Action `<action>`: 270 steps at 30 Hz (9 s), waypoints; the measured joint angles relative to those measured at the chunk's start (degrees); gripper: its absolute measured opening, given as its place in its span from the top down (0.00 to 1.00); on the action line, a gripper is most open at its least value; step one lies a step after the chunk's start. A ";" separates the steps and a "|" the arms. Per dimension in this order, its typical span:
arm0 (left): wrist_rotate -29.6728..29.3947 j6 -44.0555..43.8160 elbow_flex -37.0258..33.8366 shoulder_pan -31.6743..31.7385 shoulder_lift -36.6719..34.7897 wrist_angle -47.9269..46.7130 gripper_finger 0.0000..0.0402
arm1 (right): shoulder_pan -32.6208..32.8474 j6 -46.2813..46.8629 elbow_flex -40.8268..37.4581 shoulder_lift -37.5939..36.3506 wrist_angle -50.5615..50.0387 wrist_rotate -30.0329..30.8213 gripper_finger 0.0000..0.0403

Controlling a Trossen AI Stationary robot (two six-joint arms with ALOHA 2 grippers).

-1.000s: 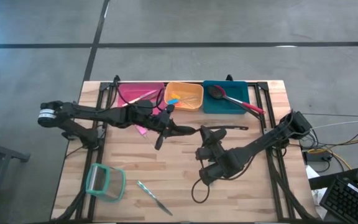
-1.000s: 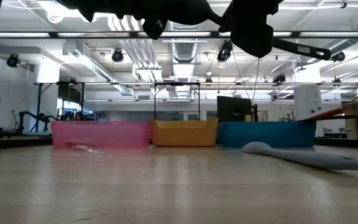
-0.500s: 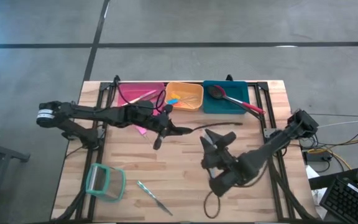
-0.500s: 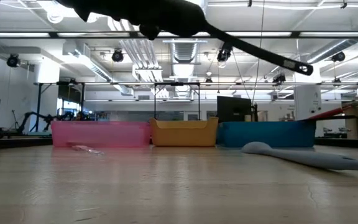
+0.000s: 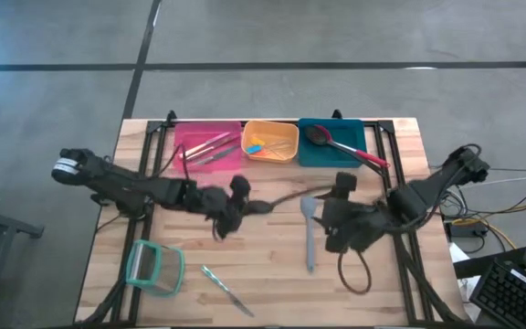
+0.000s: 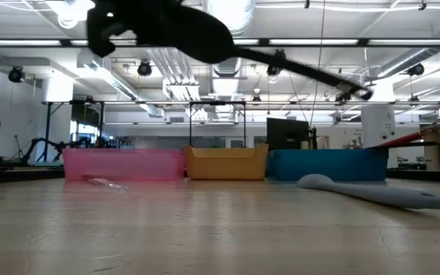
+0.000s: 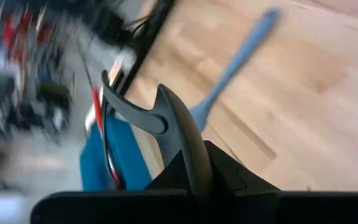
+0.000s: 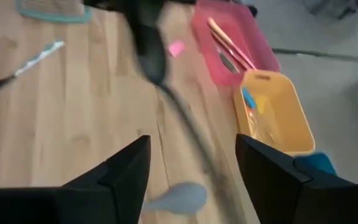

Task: Pick & Place Kitchen Items
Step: Put the black spoon into the blue bin, then put the blue knife into the red bin

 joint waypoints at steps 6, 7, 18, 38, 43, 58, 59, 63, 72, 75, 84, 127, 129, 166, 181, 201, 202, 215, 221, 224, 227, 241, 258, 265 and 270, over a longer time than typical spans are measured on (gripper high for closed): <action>-10.05 18.55 -0.07 -8.70 0.73 -2.45 0.97 | -0.57 1.97 -0.79 -1.24 -4.18 -1.02 0.47; -12.66 21.30 -0.07 -9.83 0.88 -2.26 0.97 | -0.58 2.00 -0.79 -1.08 -4.14 -1.82 0.48; -25.21 32.92 -0.04 -18.99 1.43 -2.66 0.97 | -0.60 3.49 -0.86 4.32 -3.76 -11.74 0.54; -25.84 30.67 -0.02 -20.37 1.66 -3.73 0.97 | -1.35 7.79 -0.94 8.74 -4.10 -16.79 0.43; -25.82 30.38 -0.02 -20.37 1.65 -3.77 0.97 | -3.11 7.51 -1.34 8.78 -4.05 -16.71 0.36; -25.78 29.10 0.00 -20.37 1.62 -4.08 0.97 | -5.33 5.64 -6.48 8.82 -2.23 -19.37 0.51; -25.78 28.93 0.00 -20.37 1.62 -4.16 0.97 | -5.36 5.09 -6.40 8.82 -2.30 -19.41 0.55; -25.79 27.95 0.00 -20.34 1.60 -4.56 0.97 | -5.55 2.28 -6.25 8.76 -2.27 -19.98 0.78; -24.88 23.53 0.00 -20.32 1.56 -3.78 0.84 | -6.09 1.75 -5.88 8.66 -3.38 -19.95 0.81; -24.76 23.49 0.04 -20.30 1.56 -3.77 0.80 | -6.46 2.73 -5.10 8.29 -6.80 -19.94 0.81; -33.27 19.05 0.04 -20.30 1.56 -3.91 0.78 | -6.60 14.51 -4.16 5.73 -23.85 -17.41 0.81; -33.63 2.58 0.02 -20.30 1.58 -3.85 0.80 | -64.82 -14.39 -18.51 -4.18 -20.53 -24.81 0.81; -33.63 2.58 0.02 -20.30 1.58 -3.85 0.80 | -65.75 -15.34 -20.30 -4.20 -18.19 -25.17 0.81; -33.63 2.63 0.00 -20.17 1.58 -3.85 0.81 | -74.61 -22.06 -34.78 -4.14 0.32 -34.14 0.50; -33.61 4.52 0.00 -20.17 1.58 -3.85 0.82 | -69.86 -16.84 -22.35 -10.80 -5.55 -34.77 0.42; -29.58 -26.55 3.35 -33.73 1.78 -15.66 0.79 | -43.86 -6.96 -17.47 -21.58 -1.62 -30.59 0.67; -29.56 -29.76 4.12 -34.66 1.78 -16.95 0.79 | -43.80 -6.98 -17.47 -21.32 -1.62 -30.36 0.68; -14.78 -61.65 11.74 -35.59 7.56 -31.19 0.71 | -43.85 -7.64 -17.52 -18.54 -1.69 -30.16 0.82; -12.50 -66.71 11.19 -35.10 9.93 -32.88 0.62 | -43.84 -7.66 -17.53 -18.63 -1.75 -30.19 0.86; -10.91 -67.79 11.16 -34.45 11.89 -34.22 0.59 | -43.82 -7.66 -17.53 -18.72 -1.77 -30.19 0.88; -8.01 -67.75 11.15 -33.87 13.82 -34.57 0.58 | -43.82 -7.66 -17.53 -18.67 -1.77 -30.20 0.88; 0.05 -72.44 8.50 -30.88 20.02 -37.34 0.58 | -43.82 -7.43 -17.53 -18.68 -1.73 -30.21 0.78; 4.25 -72.48 5.62 -30.26 23.77 -34.00 0.59 | -43.84 -7.22 -17.53 -18.67 -1.55 -30.19 0.76; 6.56 -69.67 2.85 -29.00 23.44 -30.55 0.67 | -43.84 -7.41 -17.53 -18.67 -1.43 -30.19 0.84; 7.35 -65.12 1.74 -27.86 23.49 -29.78 0.85 | -43.84 -7.50 -17.54 -18.67 -1.40 -30.19 0.88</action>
